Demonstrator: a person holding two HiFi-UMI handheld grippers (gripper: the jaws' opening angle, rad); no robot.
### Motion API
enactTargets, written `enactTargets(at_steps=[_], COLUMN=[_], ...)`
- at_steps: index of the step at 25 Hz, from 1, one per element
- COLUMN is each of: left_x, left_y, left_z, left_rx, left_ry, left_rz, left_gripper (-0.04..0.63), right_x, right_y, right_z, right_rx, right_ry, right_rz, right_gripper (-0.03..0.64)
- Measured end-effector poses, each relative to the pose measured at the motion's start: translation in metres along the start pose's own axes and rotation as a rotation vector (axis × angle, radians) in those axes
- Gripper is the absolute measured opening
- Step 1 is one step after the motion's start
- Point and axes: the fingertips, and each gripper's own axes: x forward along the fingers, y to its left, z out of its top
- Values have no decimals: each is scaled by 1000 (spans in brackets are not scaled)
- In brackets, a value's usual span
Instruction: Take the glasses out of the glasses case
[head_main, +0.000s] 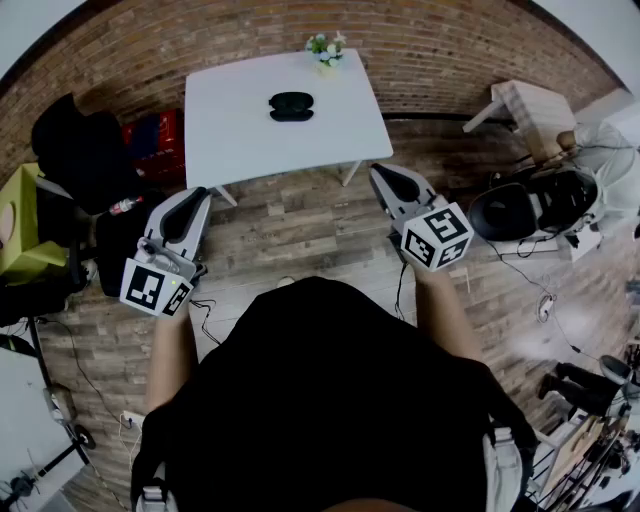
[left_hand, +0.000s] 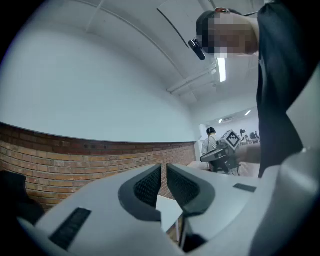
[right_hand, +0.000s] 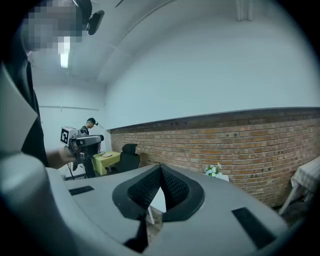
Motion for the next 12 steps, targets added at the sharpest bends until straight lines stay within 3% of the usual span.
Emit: enactTargets(at_steps=[12], left_x=[-14], left_y=[41], left_z=[-11], left_rx=[-11], left_ry=[-1], left_rz=[2], left_gripper=[41], right_x=[32], right_y=[8], right_z=[1], right_rx=[15], right_ry=[-15], right_rz=[-35], right_gripper=[15])
